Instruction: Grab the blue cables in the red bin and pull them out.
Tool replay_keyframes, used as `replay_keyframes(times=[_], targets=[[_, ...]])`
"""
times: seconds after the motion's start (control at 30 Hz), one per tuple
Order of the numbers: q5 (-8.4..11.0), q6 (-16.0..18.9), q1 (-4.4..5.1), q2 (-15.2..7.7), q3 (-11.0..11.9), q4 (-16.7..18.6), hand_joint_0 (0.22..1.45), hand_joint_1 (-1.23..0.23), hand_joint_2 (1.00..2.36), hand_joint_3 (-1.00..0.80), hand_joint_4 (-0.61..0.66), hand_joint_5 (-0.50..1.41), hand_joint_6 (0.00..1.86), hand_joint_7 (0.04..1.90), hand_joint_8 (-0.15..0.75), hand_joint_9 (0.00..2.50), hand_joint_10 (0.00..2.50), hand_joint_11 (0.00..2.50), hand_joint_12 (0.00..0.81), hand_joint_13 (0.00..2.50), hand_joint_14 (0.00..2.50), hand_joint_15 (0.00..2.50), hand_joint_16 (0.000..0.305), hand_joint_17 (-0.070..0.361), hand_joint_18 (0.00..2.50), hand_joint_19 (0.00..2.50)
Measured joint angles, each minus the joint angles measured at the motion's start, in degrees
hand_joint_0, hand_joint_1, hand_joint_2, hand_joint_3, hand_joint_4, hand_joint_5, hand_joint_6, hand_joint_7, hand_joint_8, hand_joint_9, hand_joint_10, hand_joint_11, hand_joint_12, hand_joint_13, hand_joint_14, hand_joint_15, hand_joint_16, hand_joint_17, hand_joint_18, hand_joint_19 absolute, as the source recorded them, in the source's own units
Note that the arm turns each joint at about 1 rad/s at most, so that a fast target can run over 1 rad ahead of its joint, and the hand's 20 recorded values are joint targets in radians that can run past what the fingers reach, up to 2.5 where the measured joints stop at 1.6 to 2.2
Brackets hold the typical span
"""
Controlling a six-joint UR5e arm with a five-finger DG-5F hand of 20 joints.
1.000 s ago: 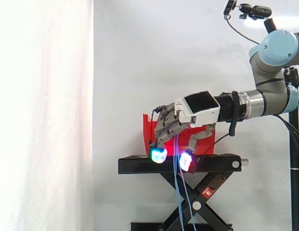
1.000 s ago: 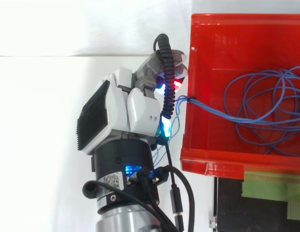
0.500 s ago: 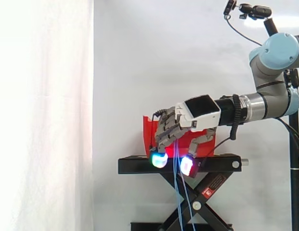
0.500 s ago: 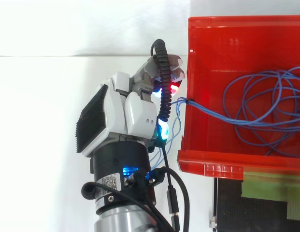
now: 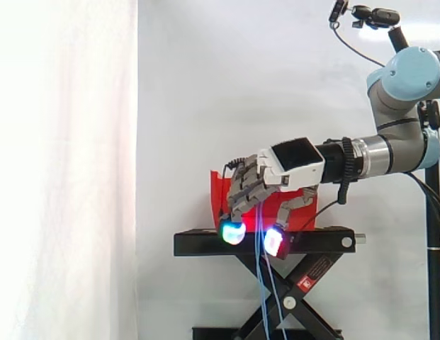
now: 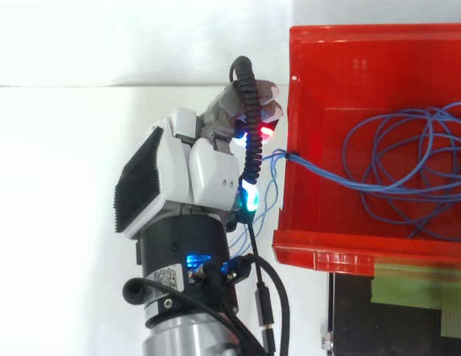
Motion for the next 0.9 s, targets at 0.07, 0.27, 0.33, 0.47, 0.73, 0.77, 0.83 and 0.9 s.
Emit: replay_keyframes(times=[0.07, 0.27, 0.33, 0.47, 0.73, 0.77, 0.83, 0.9], targets=[[0.00, 0.0, -0.02, 0.0, 0.0, 0.0, 0.79, -0.90, 1.00, -1.00, 0.14, 0.75, 0.00, 0.77, 0.278, 0.74, 0.02, 0.99, 0.394, 0.76, 0.03, 0.86, 0.050, 0.113, 0.56, 0.70], [0.00, -0.1, -0.01, 0.0, 0.0, 0.2, 0.79, -0.91, 1.00, -1.00, 0.15, 0.76, 0.00, 0.77, 0.277, 0.74, 0.02, 1.00, 0.394, 0.77, 0.02, 0.85, 0.050, 0.113, 0.56, 0.70], [0.00, -0.1, 0.01, 0.0, 0.1, 0.2, 0.80, -0.91, 1.00, -1.00, 0.15, 0.76, 0.02, 0.77, 0.275, 0.75, 0.02, 1.00, 0.393, 0.77, 0.03, 0.86, 0.050, 0.113, 0.56, 0.70], [0.00, -0.1, 0.03, 0.0, 0.1, 0.5, 0.80, -0.91, 1.00, -1.00, 0.14, 0.77, 0.08, 0.77, 0.277, 0.76, 0.02, 1.00, 0.392, 0.77, 0.03, 0.86, 0.050, 0.112, 0.57, 0.69], [0.00, -0.2, 0.04, 0.0, 0.0, 1.0, 0.81, -0.92, 1.00, -1.00, 0.12, 0.78, 0.11, 0.76, 0.273, 0.76, 0.02, 1.01, 0.389, 0.77, 0.03, 0.85, 0.050, 0.112, 0.57, 0.69], [0.00, -0.2, 0.04, 0.0, 0.0, 1.0, 0.81, -0.92, 1.00, -1.00, 0.13, 0.78, 0.10, 0.77, 0.273, 0.76, 0.02, 1.00, 0.390, 0.77, 0.03, 0.85, 0.050, 0.111, 0.57, 0.69], [0.00, -0.2, 0.04, 0.0, 0.0, 1.0, 0.82, -0.92, 1.00, -1.00, 0.13, 0.78, 0.11, 0.77, 0.274, 0.77, 0.02, 1.00, 0.389, 0.77, 0.03, 0.86, 0.049, 0.111, 0.57, 0.69], [0.00, -0.2, 0.04, 0.0, 0.0, 1.0, 0.82, -0.92, 1.00, -1.00, 0.12, 0.78, 0.10, 0.76, 0.271, 0.77, 0.02, 1.00, 0.388, 0.77, 0.03, 0.85, 0.050, 0.111, 0.57, 0.69]])
